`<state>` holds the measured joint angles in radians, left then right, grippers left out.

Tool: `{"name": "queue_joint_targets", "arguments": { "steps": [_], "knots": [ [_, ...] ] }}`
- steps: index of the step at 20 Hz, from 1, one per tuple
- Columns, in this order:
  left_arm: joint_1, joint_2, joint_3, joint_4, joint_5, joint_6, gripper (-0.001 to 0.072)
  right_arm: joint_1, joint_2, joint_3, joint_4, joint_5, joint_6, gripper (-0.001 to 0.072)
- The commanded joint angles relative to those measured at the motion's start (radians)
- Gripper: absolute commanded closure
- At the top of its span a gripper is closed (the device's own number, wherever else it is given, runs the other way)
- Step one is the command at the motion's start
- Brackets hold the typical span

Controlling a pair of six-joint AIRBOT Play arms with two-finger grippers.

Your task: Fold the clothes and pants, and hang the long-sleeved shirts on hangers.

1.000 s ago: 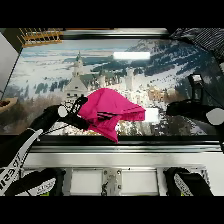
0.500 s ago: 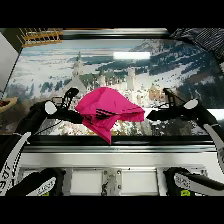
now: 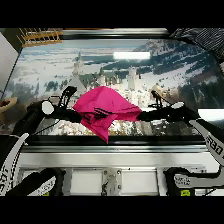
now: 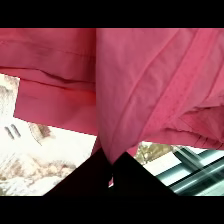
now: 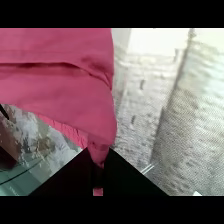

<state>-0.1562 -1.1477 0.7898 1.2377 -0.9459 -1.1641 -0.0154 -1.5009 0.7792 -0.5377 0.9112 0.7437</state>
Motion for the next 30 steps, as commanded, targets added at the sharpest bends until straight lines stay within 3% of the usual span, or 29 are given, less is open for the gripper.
{"name": "queue_joint_targets", "arguments": {
  "steps": [1, 5, 8, 13, 17, 20, 25, 30],
  "knots": [
    [0.014, 0.002, 0.051, 0.047, -0.041, -0.005, 0.0704, 0.003, 0.053, 0.043, -0.072, -0.012, 0.056, 0.0691],
    [0.129, 0.084, 0.348, 0.149, -0.147, -0.015, 0.0704, -0.016, 0.268, 0.344, -0.560, 0.145, 0.284, 0.0691],
    [0.193, 0.203, 0.593, 0.148, -0.157, -0.047, 0.0704, -0.016, 0.423, 0.620, -0.732, 0.304, 0.339, 0.0691],
    [0.175, 0.404, 0.845, 0.084, -0.092, -0.120, 0.0704, -0.014, 0.650, 0.849, -0.670, 0.315, 0.372, 0.0692],
    [0.071, 0.497, 0.937, 0.033, -0.011, -0.121, 0.0704, -0.014, 0.791, 0.864, -0.559, 0.291, 0.372, 0.0691],
    [-0.007, 0.515, 0.978, 0.035, 0.051, -0.161, 0.0704, -0.014, 0.851, 0.864, -0.531, 0.291, 0.436, 0.0691],
    [-0.061, 0.396, 1.112, 0.038, 0.029, -0.165, 0.0704, -0.014, 0.867, 0.863, -0.531, 0.343, 0.616, 0.0691],
    [-0.060, 0.133, 1.207, 0.192, -0.086, -0.279, 0.0704, -0.014, 0.703, 0.850, -0.557, 0.616, 0.855, 0.0692]
  ]
}}
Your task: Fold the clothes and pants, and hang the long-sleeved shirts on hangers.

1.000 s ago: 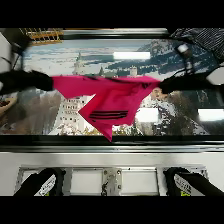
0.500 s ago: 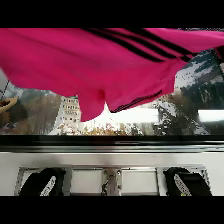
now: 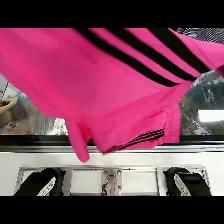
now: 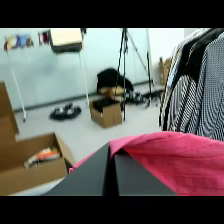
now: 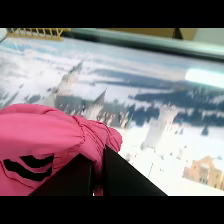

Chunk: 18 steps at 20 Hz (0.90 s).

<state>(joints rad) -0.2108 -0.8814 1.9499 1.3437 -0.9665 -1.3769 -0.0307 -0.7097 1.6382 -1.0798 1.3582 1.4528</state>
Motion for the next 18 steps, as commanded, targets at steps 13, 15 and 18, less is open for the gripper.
{"name": "queue_joint_targets", "arguments": {
  "steps": [13, 15, 18],
  "knots": [
    [0.030, -0.801, 0.045, -0.010, -0.054, -0.108, 0.0704, 0.001, -0.695, -0.059, -0.335, -0.109, 0.104, 0.0691],
    [0.030, -0.802, 0.045, -0.010, -0.040, -0.108, 0.0704, 0.001, -0.711, -0.060, -0.339, -0.170, 0.088, 0.0691],
    [0.030, -0.800, 0.044, -0.010, -0.062, -0.108, 0.0704, 0.001, -0.713, -0.060, -0.394, -0.210, 0.069, 0.0691]
  ]
}}
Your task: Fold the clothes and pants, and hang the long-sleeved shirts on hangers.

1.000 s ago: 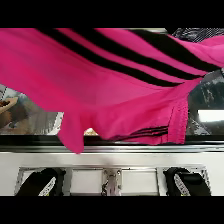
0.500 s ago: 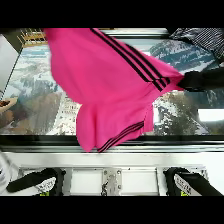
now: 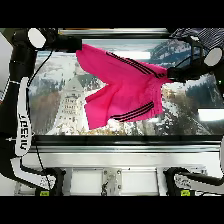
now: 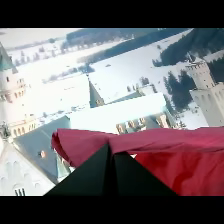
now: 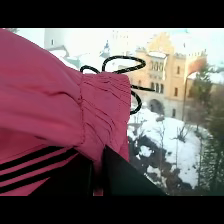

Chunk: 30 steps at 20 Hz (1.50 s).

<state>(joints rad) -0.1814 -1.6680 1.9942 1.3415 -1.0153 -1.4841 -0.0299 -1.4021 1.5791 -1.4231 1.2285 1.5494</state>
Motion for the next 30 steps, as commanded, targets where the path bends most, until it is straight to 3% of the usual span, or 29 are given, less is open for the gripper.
{"name": "queue_joint_targets", "arguments": {
  "steps": [1, 6, 11, 17, 21, 29, 30],
  "knots": [
    [0.000, -0.014, -0.009, -0.006, -0.036, 0.000, 0.0704, 0.000, -0.021, -0.001, -0.075, -0.081, -0.068, 0.0691],
    [-0.048, 0.061, -0.233, 0.138, -0.058, -0.010, 0.0705, -0.001, -0.006, -0.089, -0.137, -0.077, -0.171, 0.0691],
    [-0.085, 0.269, -0.680, 0.195, 0.043, -0.005, 0.0705, 0.000, 0.105, -0.354, -0.172, -0.089, -0.178, 0.0692],
    [-0.138, 0.431, -1.118, 0.184, 0.185, -0.001, 0.0704, 0.005, 0.180, -0.631, -0.163, -0.219, -0.174, 0.0691],
    [-0.182, 0.439, -1.244, 0.179, 0.240, -0.002, 0.0704, 0.034, 0.180, -0.734, -0.164, -0.288, -0.174, 0.0691],
    [-0.320, 0.439, -1.263, 0.177, 0.119, 0.000, 0.0703, 0.033, 0.211, -0.764, -0.167, -0.296, -0.174, 0.0675],
    [-0.320, 0.439, -1.238, 0.177, 0.073, 0.000, 0.0567, 0.032, 0.233, -0.760, -0.169, -0.283, -0.175, 0.0573]
  ]
}}
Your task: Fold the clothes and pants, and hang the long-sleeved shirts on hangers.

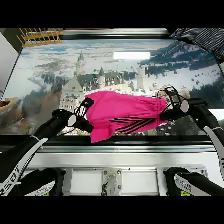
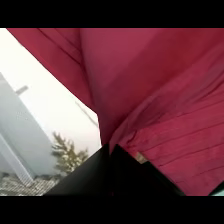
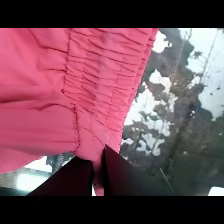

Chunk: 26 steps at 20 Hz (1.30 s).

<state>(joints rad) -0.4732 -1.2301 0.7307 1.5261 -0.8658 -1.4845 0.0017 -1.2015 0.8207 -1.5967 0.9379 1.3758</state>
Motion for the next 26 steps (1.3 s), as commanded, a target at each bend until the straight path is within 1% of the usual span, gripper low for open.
{"name": "queue_joint_targets", "arguments": {
  "steps": [1, 2, 5, 7, 9, 11, 13, 14, 15, 16, 18, 21, 24, 26],
  "knots": [
    [-0.027, 0.002, 0.057, -0.007, -0.128, 0.000, 0.0275, -0.001, 0.060, 0.008, 0.002, 0.033, -0.005, 0.0276],
    [-0.021, 0.008, 0.095, -0.008, -0.185, 0.000, 0.0154, -0.008, 0.097, 0.022, 0.000, 0.067, -0.031, 0.0051],
    [-0.010, 0.091, 0.182, -0.010, -0.285, -0.005, 0.0156, -0.056, 0.220, 0.056, 0.008, 0.196, -0.093, 0.0047],
    [-0.011, 0.174, 0.209, -0.012, -0.294, -0.012, 0.0156, -0.121, 0.278, 0.062, 0.011, 0.250, -0.098, 0.0047],
    [-0.009, 0.243, 0.209, -0.065, -0.291, -0.022, 0.0156, -0.210, 0.293, 0.062, 0.057, 0.258, -0.111, 0.0047],
    [0.003, 0.277, 0.209, -0.143, -0.285, -0.060, 0.0156, -0.317, 0.254, 0.062, 0.203, 0.256, -0.190, 0.0047],
    [0.010, 0.273, 0.209, -0.213, -0.248, -0.077, 0.0169, -0.428, 0.150, 0.063, 0.379, 0.256, -0.268, 0.0047],
    [0.010, 0.263, 0.210, -0.234, -0.224, -0.088, 0.0335, -0.471, 0.087, 0.066, 0.452, 0.256, -0.307, 0.0046],
    [0.009, 0.251, 0.210, -0.254, -0.200, -0.091, 0.0546, -0.512, 0.011, 0.079, 0.508, 0.257, -0.338, 0.0047],
    [0.009, 0.236, 0.210, -0.277, -0.174, -0.095, 0.0704, -0.540, -0.064, 0.101, 0.546, 0.259, -0.360, 0.0046],
    [0.009, 0.204, 0.210, -0.335, -0.135, -0.096, 0.0704, -0.568, -0.223, 0.171, 0.602, 0.278, -0.401, 0.0046],
    [0.009, 0.155, 0.210, -0.399, -0.119, -0.095, 0.0704, -0.558, -0.414, 0.295, 0.653, 0.318, -0.422, 0.0047],
    [0.007, 0.112, 0.210, -0.430, -0.116, -0.095, 0.0703, -0.528, -0.531, 0.383, 0.727, 0.351, -0.435, 0.0050],
    [0.007, 0.089, 0.210, -0.431, -0.116, -0.096, 0.0704, -0.496, -0.572, 0.398, 0.761, 0.377, -0.443, 0.0054]
  ]
}}
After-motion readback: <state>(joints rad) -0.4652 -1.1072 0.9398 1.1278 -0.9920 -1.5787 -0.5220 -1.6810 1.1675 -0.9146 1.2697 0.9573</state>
